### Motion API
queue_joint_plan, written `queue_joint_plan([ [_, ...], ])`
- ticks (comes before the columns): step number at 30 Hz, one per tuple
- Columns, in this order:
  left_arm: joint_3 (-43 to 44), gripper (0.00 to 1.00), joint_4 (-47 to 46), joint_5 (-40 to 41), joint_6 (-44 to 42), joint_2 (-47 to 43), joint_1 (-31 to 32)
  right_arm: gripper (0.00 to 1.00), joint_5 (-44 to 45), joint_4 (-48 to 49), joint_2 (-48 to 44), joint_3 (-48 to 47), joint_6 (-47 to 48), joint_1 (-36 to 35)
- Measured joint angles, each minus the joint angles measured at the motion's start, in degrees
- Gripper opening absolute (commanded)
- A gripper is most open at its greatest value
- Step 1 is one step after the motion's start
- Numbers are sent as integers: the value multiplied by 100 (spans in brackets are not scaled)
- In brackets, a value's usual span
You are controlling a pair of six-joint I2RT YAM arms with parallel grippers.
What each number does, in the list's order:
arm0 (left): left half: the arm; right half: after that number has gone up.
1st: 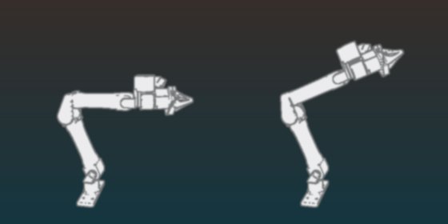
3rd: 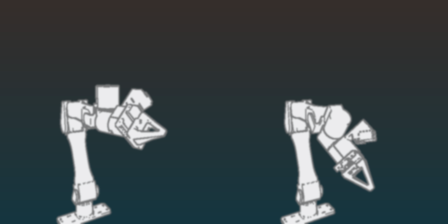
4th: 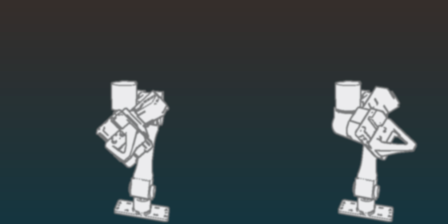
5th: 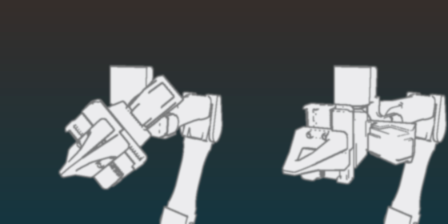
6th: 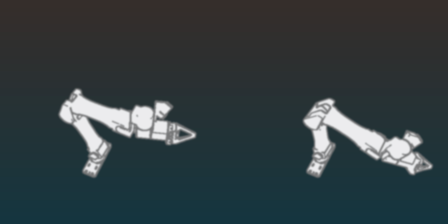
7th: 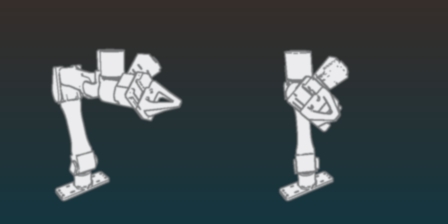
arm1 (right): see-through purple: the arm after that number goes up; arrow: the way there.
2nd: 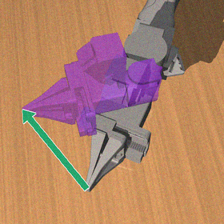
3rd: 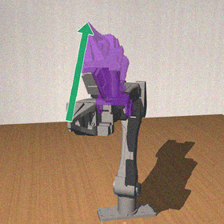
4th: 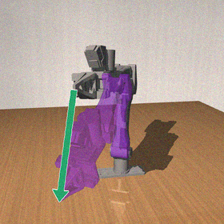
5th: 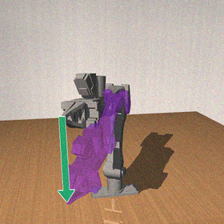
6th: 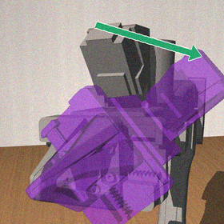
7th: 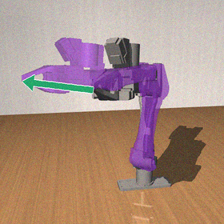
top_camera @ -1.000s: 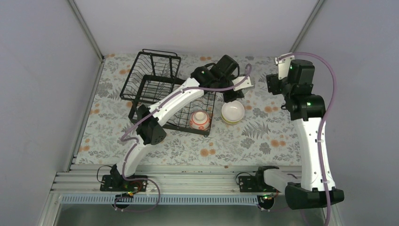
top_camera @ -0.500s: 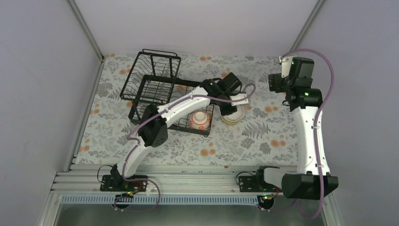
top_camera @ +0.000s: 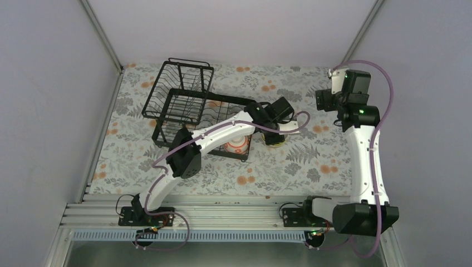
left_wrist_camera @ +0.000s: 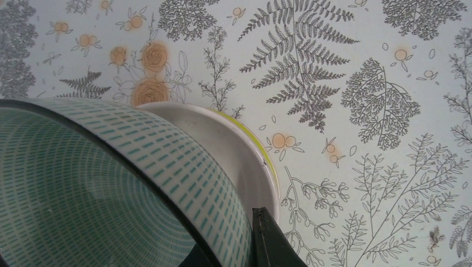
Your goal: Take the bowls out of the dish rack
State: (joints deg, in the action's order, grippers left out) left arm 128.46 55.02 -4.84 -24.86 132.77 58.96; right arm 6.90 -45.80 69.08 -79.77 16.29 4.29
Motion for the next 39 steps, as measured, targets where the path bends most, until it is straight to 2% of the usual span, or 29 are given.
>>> queue_joint_plan([
  [14, -13, 3, -76, 1134, -11, 332, 413, 98, -179, 87, 0, 96, 66, 133],
  [15, -17, 6, -94, 1213, -17, 332, 424, 98, -190, 94, 0, 98, 68, 146],
  [16, -37, 13, -120, 1285, -22, 332, 433, 98, -195, 105, 0, 103, 70, 157],
  [18, -81, 34, -177, 1449, -39, 332, 444, 98, -221, 122, 0, 127, 83, 181],
  [21, -125, 45, -258, 1727, -116, 332, 446, 98, -260, 120, 0, 186, 87, 190],
  [23, -133, 58, -295, 1880, -155, 332, 442, 98, -289, 118, 0, 197, 90, 190],
  [31, -269, 72, -396, 2411, -341, 173, 455, 99, -382, 109, 13, 197, 92, 192],
  [39, -319, 78, -527, 2940, -623, -529, 415, 95, -844, -168, 348, 380, 192, 280],
])
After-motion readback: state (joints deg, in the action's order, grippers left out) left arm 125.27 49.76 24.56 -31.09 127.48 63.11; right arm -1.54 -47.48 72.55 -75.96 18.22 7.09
